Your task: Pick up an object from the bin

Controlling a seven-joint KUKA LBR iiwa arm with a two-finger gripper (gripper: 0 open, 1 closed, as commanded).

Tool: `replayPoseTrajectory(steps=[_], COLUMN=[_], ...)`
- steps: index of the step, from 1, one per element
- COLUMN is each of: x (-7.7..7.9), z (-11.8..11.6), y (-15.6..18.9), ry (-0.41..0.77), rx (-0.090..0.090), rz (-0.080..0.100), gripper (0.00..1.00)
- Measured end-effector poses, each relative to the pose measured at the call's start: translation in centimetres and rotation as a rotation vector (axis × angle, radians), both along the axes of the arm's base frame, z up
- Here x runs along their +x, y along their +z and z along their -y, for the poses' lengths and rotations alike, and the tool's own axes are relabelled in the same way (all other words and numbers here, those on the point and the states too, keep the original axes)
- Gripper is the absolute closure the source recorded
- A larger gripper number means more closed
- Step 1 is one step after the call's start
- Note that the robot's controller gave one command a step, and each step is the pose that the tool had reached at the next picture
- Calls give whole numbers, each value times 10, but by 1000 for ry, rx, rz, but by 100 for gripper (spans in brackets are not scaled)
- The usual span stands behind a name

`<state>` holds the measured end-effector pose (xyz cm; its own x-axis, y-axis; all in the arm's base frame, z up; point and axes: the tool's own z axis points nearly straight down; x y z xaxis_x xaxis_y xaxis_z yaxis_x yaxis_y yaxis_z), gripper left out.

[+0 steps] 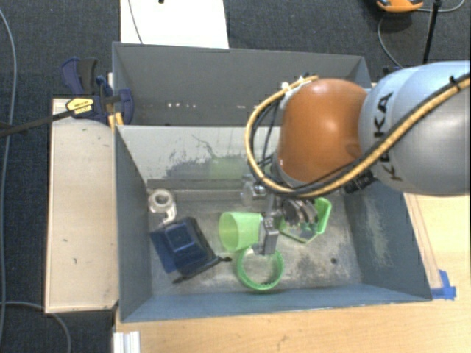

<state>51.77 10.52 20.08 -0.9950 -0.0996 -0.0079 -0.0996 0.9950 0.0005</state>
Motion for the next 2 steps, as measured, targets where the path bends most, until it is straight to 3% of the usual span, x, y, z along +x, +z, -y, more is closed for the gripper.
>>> replayPoseTrajectory(steps=[1, 2], x=[6, 28], z=[8, -9], y=[-22, -43], ry=[1, 59], rx=[0, 0], rz=[-8, 6], gripper=[0, 0])
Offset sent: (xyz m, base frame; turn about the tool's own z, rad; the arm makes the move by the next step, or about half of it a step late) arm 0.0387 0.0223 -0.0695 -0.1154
